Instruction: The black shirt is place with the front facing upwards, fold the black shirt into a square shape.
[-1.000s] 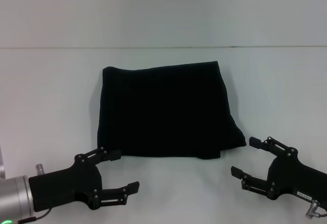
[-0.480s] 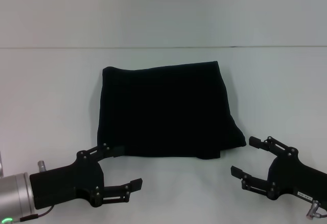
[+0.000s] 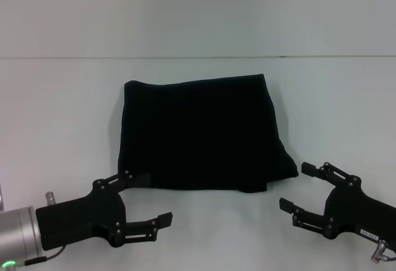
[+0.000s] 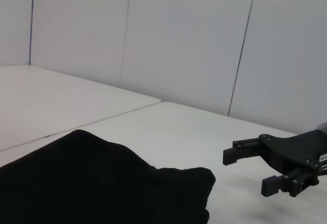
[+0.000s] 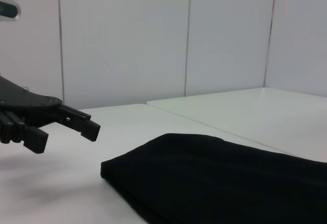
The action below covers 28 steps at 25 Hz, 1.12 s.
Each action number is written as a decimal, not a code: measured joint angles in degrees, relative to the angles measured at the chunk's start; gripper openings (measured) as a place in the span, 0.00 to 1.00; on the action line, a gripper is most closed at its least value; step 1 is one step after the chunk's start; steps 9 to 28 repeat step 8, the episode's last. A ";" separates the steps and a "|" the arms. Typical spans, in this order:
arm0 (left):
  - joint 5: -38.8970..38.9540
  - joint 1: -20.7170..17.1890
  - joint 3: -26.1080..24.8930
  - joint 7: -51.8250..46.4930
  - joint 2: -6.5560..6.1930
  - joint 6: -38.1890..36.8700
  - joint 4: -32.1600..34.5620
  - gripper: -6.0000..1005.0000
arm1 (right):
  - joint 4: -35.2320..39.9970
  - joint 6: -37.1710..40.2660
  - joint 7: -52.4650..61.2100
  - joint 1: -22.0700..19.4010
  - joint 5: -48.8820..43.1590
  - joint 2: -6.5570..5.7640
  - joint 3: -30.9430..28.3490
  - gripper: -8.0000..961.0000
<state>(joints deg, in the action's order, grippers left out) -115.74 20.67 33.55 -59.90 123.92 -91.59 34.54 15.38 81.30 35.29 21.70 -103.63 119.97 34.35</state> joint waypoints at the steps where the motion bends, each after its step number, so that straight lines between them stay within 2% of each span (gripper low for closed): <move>1: 0.00 0.03 -0.08 -0.02 0.00 0.08 0.00 0.93 | -0.01 0.00 0.00 0.01 0.00 0.00 -0.10 0.92; 28: 0.17 0.27 -0.22 -0.12 -0.07 -0.10 0.00 0.93 | -0.09 0.00 0.04 0.14 0.00 0.00 -0.16 0.92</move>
